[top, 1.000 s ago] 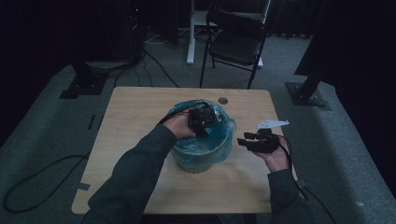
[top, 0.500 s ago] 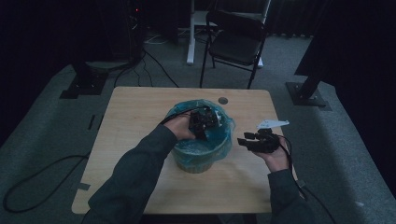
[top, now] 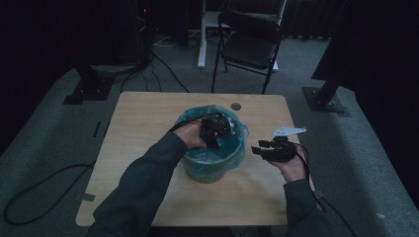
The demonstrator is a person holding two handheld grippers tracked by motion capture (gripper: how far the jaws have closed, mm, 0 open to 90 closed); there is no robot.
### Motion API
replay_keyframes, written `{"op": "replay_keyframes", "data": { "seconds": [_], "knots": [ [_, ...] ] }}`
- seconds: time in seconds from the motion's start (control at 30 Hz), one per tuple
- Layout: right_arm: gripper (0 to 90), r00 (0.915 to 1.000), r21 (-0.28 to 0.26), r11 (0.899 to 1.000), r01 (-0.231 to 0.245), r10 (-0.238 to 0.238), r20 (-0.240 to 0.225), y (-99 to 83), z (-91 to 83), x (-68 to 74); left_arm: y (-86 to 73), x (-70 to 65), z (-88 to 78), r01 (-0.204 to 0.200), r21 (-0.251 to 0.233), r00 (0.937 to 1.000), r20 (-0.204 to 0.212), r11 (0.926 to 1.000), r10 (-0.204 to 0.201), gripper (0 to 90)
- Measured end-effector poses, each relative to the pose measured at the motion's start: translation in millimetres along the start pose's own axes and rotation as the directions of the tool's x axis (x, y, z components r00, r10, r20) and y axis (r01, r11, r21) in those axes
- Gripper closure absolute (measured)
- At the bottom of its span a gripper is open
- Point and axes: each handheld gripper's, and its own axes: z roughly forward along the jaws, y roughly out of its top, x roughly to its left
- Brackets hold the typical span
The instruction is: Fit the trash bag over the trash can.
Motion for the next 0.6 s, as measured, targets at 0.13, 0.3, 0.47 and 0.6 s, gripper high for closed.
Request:
{"op": "replay_keyframes", "data": {
  "seconds": [0.13,0.3,0.47,0.6],
  "knots": [
    [51.8,1.0,0.001,1.0,0.001,-0.001,0.001,-0.2,-0.4,-0.2,-0.8,1.1,-4.9,0.011,-0.031,0.9999,-0.006,0.9995,-0.012,56.1],
    [51.5,1.0,0.003,1.0,0.001,-0.001,0.0,-0.9,-0.1,-0.8,-4.7,3.8,-19.1,0.049,-0.118,0.9986,-0.016,0.9918,-0.051,56.1],
    [51.5,1.0,0.002,1.0,0.0,0.0,0.0,-1.2,-0.7,-1.0,-11.5,6.6,-33.8,0.079,-0.192,0.9957,-0.032,0.9783,-0.087,56.2],
    [51.4,1.0,0.001,1.0,-0.003,0.003,0.001,-1.4,-1.0,-1.3,-21.2,9.2,-49.2,0.108,-0.259,0.9901,-0.058,0.9598,-0.128,56.4]
  ]
}}
